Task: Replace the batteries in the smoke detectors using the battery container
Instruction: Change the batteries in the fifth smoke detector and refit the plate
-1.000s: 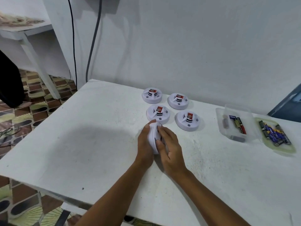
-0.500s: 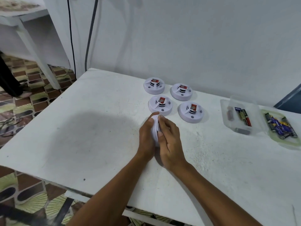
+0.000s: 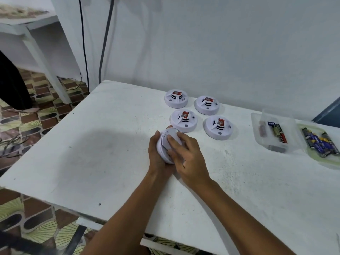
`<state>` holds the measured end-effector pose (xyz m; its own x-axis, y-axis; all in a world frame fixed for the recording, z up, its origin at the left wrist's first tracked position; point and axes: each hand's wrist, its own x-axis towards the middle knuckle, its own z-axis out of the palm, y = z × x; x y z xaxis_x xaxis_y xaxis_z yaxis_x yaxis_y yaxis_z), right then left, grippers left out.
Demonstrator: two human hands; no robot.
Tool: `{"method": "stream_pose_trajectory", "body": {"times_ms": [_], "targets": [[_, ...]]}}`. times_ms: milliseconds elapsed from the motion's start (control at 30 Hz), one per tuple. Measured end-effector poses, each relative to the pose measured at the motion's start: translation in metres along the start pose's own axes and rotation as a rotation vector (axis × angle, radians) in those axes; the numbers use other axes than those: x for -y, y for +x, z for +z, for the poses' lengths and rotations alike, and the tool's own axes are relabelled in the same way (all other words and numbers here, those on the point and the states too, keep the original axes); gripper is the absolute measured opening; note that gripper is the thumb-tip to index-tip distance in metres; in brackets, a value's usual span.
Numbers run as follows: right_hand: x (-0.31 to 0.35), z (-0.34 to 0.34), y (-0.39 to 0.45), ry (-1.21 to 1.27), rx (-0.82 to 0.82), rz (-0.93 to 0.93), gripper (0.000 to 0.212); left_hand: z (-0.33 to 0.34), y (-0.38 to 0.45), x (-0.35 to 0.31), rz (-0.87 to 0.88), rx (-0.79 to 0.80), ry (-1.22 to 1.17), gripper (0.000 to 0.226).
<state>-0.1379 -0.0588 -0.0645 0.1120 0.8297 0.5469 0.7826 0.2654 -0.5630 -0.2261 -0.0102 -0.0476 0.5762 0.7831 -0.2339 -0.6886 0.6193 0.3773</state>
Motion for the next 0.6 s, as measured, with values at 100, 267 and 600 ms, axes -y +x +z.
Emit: {"method": "stream_pose_trajectory", "body": {"times_ms": [100, 267, 600], "targets": [[0.007, 0.006, 0.002, -0.051, -0.027, -0.017, 0.041, -0.002, 0.001, 0.000, 0.042, 0.036, -0.054, 0.046], [0.008, 0.010, 0.006, -0.012, -0.095, 0.041, 0.041, -0.001, 0.006, 0.001, 0.093, 0.063, -0.053, 0.053], [0.019, -0.002, 0.019, -0.149, -0.114, 0.162, 0.071, 0.016, 0.011, 0.004, 0.160, 0.044, 0.131, 0.062]]}}
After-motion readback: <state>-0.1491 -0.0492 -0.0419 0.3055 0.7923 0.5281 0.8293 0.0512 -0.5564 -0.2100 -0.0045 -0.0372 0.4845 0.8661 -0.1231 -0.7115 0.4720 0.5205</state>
